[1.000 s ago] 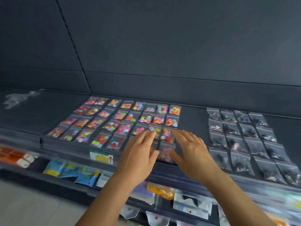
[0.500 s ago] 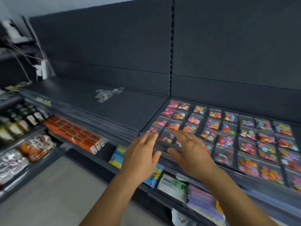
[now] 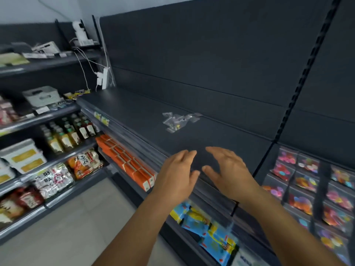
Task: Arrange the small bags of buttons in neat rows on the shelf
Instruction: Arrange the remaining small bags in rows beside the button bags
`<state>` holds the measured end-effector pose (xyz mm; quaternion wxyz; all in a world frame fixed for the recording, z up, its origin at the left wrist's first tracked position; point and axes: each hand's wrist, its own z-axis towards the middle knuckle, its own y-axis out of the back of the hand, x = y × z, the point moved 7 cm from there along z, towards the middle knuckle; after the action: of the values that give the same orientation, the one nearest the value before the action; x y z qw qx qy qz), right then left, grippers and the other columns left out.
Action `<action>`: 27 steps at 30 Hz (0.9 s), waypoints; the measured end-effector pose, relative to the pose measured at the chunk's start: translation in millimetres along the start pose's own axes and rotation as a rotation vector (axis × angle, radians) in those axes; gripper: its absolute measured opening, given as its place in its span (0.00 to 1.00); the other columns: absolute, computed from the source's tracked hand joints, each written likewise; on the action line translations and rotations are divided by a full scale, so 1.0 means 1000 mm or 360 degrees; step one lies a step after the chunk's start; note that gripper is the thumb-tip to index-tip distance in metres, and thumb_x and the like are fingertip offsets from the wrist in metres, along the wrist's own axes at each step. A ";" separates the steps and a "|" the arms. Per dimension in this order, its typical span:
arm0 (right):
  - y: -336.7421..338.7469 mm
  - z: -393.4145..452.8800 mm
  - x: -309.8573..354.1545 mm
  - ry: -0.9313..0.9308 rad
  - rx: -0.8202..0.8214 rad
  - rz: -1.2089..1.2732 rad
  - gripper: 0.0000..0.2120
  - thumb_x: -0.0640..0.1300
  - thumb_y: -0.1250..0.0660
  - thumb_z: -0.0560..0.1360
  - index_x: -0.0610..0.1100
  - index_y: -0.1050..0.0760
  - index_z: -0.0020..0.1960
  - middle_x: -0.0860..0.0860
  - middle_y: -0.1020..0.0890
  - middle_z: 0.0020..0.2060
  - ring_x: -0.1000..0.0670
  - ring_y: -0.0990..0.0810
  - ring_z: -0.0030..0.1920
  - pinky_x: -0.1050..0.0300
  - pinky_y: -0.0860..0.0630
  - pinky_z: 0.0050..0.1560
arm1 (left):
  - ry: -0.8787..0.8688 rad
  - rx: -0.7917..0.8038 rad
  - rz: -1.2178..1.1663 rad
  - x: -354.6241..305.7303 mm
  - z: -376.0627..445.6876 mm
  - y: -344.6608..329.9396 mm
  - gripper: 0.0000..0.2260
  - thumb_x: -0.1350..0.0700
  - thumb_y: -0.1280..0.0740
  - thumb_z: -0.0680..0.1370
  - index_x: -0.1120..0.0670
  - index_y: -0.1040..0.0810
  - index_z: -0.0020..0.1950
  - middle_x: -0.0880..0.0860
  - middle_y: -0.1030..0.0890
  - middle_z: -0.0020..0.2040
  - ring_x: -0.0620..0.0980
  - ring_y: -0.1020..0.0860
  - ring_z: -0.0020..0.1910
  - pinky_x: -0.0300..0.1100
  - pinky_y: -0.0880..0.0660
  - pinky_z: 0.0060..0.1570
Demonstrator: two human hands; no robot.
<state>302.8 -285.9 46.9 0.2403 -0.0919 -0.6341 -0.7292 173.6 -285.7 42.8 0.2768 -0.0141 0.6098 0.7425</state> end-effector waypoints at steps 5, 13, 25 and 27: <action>-0.019 0.089 0.000 0.0015 0.0033 0.0048 0.27 0.55 0.41 0.78 0.49 0.42 0.75 0.54 0.36 0.73 0.53 0.42 0.74 0.52 0.46 0.74 | 0.0042 0.0002 0.0006 0.053 0.072 0.001 0.26 0.49 0.40 0.81 0.51 0.43 0.77 0.50 0.37 0.75 0.48 0.40 0.73 0.42 0.41 0.72; -0.054 0.197 -0.008 -0.0033 0.0125 0.0081 0.27 0.51 0.40 0.79 0.48 0.42 0.75 0.51 0.37 0.73 0.50 0.41 0.74 0.51 0.44 0.74 | 0.0147 0.0064 0.0018 0.131 0.161 -0.019 0.24 0.52 0.39 0.80 0.53 0.40 0.76 0.52 0.33 0.73 0.51 0.35 0.71 0.45 0.36 0.69; -0.117 0.279 -0.025 -0.0283 0.0356 -0.0106 0.28 0.49 0.47 0.81 0.52 0.55 0.77 0.55 0.55 0.77 0.49 0.53 0.76 0.46 0.51 0.74 | -0.0070 0.0443 0.0206 0.207 0.251 -0.064 0.27 0.62 0.45 0.81 0.51 0.50 0.78 0.50 0.48 0.78 0.51 0.49 0.77 0.49 0.45 0.74; -0.122 0.284 -0.028 -0.0321 0.0379 -0.0183 0.27 0.50 0.49 0.81 0.51 0.53 0.77 0.55 0.54 0.77 0.50 0.53 0.76 0.46 0.52 0.74 | -0.0153 0.0539 0.0239 0.211 0.259 -0.070 0.28 0.63 0.46 0.80 0.50 0.50 0.78 0.49 0.50 0.79 0.50 0.50 0.77 0.49 0.45 0.74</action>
<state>221.5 5.9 -22.4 0.1425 -0.0989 -0.7411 -0.6485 106.5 41.6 -29.1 0.2480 0.1138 0.7114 0.6476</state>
